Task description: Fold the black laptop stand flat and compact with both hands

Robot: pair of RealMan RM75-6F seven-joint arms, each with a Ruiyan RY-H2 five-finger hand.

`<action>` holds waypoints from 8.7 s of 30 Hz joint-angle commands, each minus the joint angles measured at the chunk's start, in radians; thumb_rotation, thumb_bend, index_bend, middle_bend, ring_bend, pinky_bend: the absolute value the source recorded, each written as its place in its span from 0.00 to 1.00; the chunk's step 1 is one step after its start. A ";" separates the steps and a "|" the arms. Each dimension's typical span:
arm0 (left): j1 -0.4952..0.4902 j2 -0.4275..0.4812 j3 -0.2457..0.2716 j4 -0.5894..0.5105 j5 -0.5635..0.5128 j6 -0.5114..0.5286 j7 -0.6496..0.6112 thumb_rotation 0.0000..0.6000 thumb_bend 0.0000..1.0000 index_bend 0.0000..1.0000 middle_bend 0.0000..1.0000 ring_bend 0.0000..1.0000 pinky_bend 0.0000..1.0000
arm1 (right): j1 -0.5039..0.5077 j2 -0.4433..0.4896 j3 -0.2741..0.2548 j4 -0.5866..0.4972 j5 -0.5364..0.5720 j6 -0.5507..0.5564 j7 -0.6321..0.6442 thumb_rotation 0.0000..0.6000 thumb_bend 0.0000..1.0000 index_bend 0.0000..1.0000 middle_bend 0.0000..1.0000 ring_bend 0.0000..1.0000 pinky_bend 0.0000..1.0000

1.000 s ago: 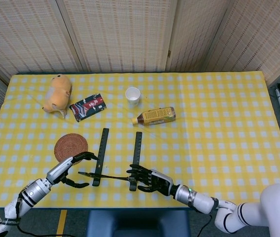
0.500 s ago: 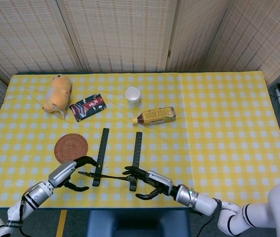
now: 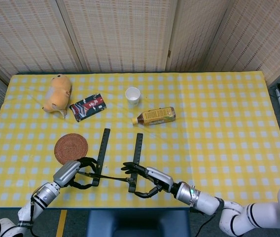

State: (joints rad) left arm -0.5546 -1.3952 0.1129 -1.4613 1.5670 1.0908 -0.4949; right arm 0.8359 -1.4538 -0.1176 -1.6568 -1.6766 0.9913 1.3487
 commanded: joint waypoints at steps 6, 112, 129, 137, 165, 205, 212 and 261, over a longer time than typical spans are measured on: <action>0.020 -0.036 -0.019 0.023 -0.023 -0.006 0.031 1.00 0.27 0.50 0.31 0.25 0.33 | -0.007 -0.006 0.001 0.008 0.011 -0.008 -0.009 1.00 0.40 0.03 0.11 0.10 0.00; 0.142 0.101 -0.051 -0.085 0.081 0.198 0.113 1.00 0.44 0.30 0.23 0.08 0.19 | -0.176 -0.250 0.362 0.079 0.541 0.143 -0.905 1.00 0.39 0.00 0.00 0.00 0.00; -0.015 0.053 -0.155 0.073 -0.027 -0.035 0.299 1.00 0.43 0.30 0.22 0.08 0.16 | -0.219 -0.036 0.216 -0.013 0.213 0.151 -1.075 1.00 0.39 0.00 0.00 0.00 0.00; -0.115 -0.075 -0.174 0.267 -0.041 -0.151 0.477 1.00 0.34 0.23 0.17 0.04 0.12 | -0.207 0.020 0.132 0.000 0.085 0.114 -1.205 1.00 0.40 0.00 0.00 0.00 0.00; -0.200 -0.324 -0.234 0.468 -0.177 -0.243 0.596 1.00 0.21 0.05 0.03 0.00 0.00 | -0.212 -0.073 0.137 0.179 0.009 0.159 -1.543 1.00 0.29 0.20 0.38 0.33 0.16; -0.193 -0.295 -0.236 0.349 -0.295 -0.297 0.559 1.00 0.21 0.02 0.00 0.00 0.00 | -0.105 -0.505 0.044 0.867 -0.208 0.273 -1.464 1.00 0.22 0.43 0.60 0.55 0.44; -0.191 -0.293 -0.232 0.341 -0.297 -0.304 0.538 1.00 0.21 0.02 0.00 0.00 0.00 | -0.099 -0.537 0.042 0.911 -0.206 0.290 -1.463 1.00 0.22 0.43 0.60 0.55 0.44; -0.153 -0.144 -0.244 0.097 -0.310 -0.240 0.473 1.00 0.21 0.00 0.00 0.00 0.00 | 0.041 -0.364 0.093 0.541 -0.102 0.094 -1.605 1.00 0.22 0.00 0.22 0.30 0.32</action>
State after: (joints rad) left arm -0.7196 -1.5589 -0.1287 -1.3449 1.2509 0.8346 -0.0138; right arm 0.8236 -1.9443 -0.0577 -0.9169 -1.8292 1.2245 -0.1834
